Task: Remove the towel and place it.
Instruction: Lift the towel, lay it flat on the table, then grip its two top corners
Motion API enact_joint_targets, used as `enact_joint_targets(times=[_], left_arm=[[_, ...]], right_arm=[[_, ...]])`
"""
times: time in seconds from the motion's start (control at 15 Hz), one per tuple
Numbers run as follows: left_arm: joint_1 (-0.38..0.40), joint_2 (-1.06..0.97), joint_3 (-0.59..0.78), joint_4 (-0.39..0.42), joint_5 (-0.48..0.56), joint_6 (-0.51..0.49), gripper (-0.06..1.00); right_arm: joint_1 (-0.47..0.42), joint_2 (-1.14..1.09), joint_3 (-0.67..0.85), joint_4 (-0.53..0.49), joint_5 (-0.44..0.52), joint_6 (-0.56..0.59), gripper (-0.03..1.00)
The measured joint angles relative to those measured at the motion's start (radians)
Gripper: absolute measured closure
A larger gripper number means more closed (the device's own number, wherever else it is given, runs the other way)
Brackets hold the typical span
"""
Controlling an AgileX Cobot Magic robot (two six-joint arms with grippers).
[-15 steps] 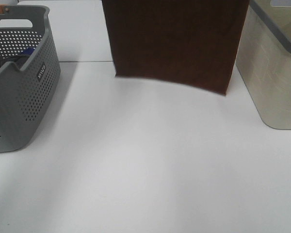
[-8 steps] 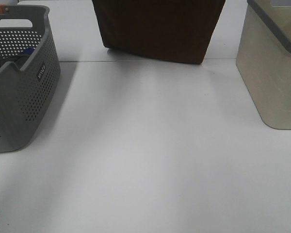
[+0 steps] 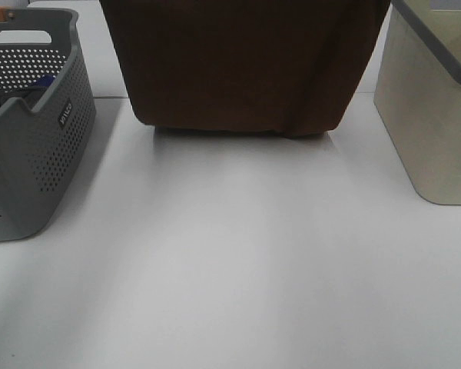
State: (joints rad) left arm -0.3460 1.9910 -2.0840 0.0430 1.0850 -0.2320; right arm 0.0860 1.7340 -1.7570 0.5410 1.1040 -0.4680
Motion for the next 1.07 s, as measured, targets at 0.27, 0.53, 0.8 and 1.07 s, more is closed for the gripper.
enact_joint_targets(times=[0.27,0.53,0.8,1.07], left_arm=[[-0.05,-0.014,0.0,-0.014,0.126,0.005,0.94],[-0.102,-0.104,0.082,0.009,0.127,0.007,0.94],[-0.161,-0.263,0.373,0.009,0.124,-0.014,0.94],[-0.25,-0.44,0.608,0.003,0.119,-0.08,0.94]], right_arm=[[-0.001,-0.002,0.009,-0.02,0.11,0.041,0.97],[-0.001,-0.038,0.108,-0.098,0.112,0.134,0.97],[-0.001,-0.191,0.329,-0.108,0.111,0.194,0.97],[-0.001,-0.4,0.591,-0.107,0.114,0.233,0.97]])
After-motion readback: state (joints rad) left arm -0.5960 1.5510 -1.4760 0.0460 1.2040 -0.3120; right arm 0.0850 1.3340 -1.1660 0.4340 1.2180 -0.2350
